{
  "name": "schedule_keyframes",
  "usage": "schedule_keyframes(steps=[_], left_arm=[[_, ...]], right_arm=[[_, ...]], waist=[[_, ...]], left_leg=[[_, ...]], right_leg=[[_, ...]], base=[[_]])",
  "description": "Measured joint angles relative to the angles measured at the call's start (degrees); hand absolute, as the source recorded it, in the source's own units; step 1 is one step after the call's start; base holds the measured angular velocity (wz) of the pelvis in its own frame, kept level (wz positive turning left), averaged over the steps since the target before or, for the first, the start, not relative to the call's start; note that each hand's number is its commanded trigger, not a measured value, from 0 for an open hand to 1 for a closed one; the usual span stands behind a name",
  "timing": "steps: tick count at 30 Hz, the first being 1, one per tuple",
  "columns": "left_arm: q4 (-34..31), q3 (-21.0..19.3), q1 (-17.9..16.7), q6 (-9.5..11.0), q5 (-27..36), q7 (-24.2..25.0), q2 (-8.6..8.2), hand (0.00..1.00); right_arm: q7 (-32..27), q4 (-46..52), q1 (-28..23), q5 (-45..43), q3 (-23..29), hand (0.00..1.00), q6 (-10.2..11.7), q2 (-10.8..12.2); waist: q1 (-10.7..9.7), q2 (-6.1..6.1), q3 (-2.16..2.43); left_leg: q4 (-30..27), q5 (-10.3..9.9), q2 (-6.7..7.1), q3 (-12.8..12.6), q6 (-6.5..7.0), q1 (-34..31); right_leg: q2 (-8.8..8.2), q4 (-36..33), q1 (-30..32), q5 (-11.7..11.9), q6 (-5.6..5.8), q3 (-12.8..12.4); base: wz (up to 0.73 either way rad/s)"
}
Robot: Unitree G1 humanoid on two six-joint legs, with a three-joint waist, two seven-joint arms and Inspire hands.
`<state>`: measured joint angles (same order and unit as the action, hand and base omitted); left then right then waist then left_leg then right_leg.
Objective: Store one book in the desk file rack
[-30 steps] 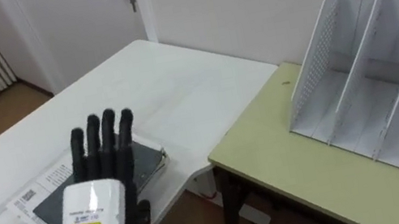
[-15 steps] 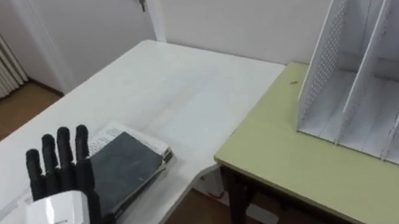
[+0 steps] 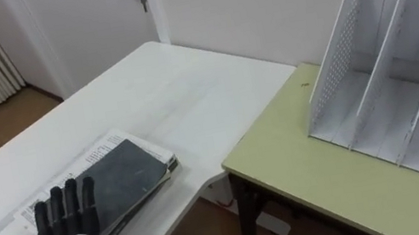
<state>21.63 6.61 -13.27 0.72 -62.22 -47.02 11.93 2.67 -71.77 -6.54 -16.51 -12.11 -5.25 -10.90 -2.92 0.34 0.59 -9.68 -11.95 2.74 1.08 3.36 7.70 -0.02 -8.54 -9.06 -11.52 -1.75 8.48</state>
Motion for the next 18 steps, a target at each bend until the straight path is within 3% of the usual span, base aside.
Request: schedule_keyframes(steps=[4, 12, 13, 14, 15, 16, 17, 18], left_arm=[[-0.04, 0.55, 0.02, -1.03, 0.85, 1.42, -1.25, 0.0], [0.54, 0.55, -0.15, -2.11, 1.8, 2.85, -1.51, 0.0], [1.04, 0.54, -0.15, -2.1, 1.83, 2.67, -1.83, 0.17], [1.56, 0.55, -0.16, -2.06, 1.83, 2.63, -2.2, 0.21], [1.73, 0.6, -0.18, -2.06, 1.96, 2.64, -2.35, 0.55], [2.1, 0.71, -0.2, -2.06, 2.15, 2.68, -2.52, 0.68], [2.33, 0.92, -0.2, -2.06, 3.05, 2.76, -2.53, 1.0], [2.41, 0.94, -0.19, -2.06, 3.47, 2.83, -2.55, 1.0]], right_arm=[[0.07, 0.73, -0.39, -0.01, 0.0, 0.0, -1.21, 0.02], [0.53, 1.87, -0.66, -0.03, 1.57, 0.0, -2.21, 0.02], [0.56, 2.02, -0.76, -0.06, 1.88, 0.0, -2.33, 0.02], [0.56, 2.04, -0.83, -0.08, 2.14, 0.0, -2.36, 0.03], [0.57, 2.04, -0.86, -0.11, 2.13, 0.0, -2.37, 0.03], [0.59, 2.04, -0.86, -0.27, 2.17, 0.0, -2.38, 0.03], [0.59, 2.04, -0.8, -0.58, 2.19, 0.0, -2.38, 0.03], [0.59, 2.04, -0.77, -0.69, 2.24, 0.0, -2.38, 0.03]], waist=[[0.0, -0.2, -0.01], [-0.06, -0.53, -0.12], [0.03, -0.54, -0.13], [0.13, -0.53, -0.13], [0.14, -0.52, -0.14], [0.16, -0.52, -0.14], [0.16, -0.51, -0.14], [0.14, -0.51, -0.14]], left_leg=[[-0.1, 0.0, -0.02, 0.0, 0.0, 0.02], [0.1, 0.0, -0.04, -0.02, -0.01, 0.02], [0.09, 0.0, -0.03, -0.01, -0.01, -0.01], [0.08, 0.0, -0.02, -0.01, -0.01, -0.06], [0.05, 0.0, 0.0, -0.04, -0.01, -0.09], [0.02, 0.01, -0.01, -0.04, -0.02, -0.09], [-0.01, 0.02, -0.02, -0.01, -0.03, -0.07], [-0.02, 0.02, -0.03, -0.1, -0.04, -0.05]], right_leg=[[-0.02, -0.14, -0.06, 0.0, 0.01, 0.07], [0.07, -0.13, -0.02, 0.01, 0.0, 0.02], [0.08, -0.15, -0.02, 0.01, 0.0, 0.03], [0.08, -0.15, -0.01, 0.01, 0.0, 0.04], [0.06, -0.13, -0.02, 0.01, 0.0, 0.13], [0.06, -0.13, -0.01, 0.01, -0.01, 0.2], [0.07, -0.14, -0.02, 0.03, -0.04, 0.21], [0.07, -0.14, -0.02, 0.04, -0.06, 0.2]], base=[[0.01], [0.0], [0.0], [0.0], [0.04], [0.0], [0.0], [0.0]])
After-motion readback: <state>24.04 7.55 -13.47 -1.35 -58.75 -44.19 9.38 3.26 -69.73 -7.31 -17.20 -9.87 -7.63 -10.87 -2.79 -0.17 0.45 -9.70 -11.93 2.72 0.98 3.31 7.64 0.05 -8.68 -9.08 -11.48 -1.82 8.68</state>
